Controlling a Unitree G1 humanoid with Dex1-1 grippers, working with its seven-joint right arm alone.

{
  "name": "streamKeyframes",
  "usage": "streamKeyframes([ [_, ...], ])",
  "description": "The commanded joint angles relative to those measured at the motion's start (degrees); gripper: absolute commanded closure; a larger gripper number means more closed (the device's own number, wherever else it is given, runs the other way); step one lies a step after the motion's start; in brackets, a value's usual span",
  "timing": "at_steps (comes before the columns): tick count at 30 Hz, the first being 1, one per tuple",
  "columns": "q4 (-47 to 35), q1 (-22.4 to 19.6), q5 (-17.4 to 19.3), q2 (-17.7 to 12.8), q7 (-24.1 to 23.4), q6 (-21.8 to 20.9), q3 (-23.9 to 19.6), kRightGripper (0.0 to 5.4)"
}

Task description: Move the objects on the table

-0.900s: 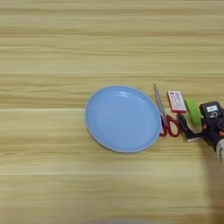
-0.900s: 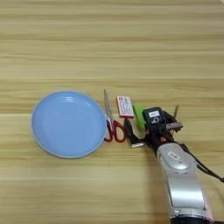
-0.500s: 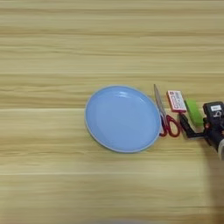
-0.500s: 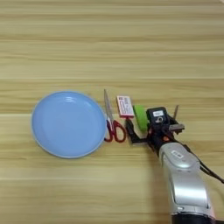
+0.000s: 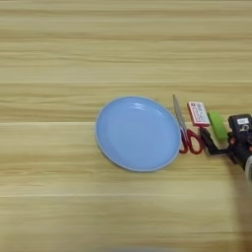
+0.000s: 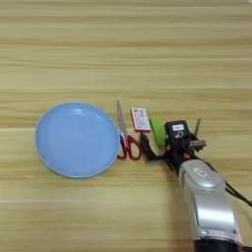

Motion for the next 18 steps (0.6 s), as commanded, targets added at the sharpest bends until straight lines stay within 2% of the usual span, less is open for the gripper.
streamKeyframes([
  [1, 2.0, -0.6, -0.6, -1.5, -0.2, 1.5, 0.5, 0.49],
  [9, 7.1, -2.3, 0.9, -1.3, 1.0, 1.2, 0.3, 1.27],
  [18, 8.5, -2.7, 0.9, -1.8, 0.9, 0.8, 0.3, 2.14],
])
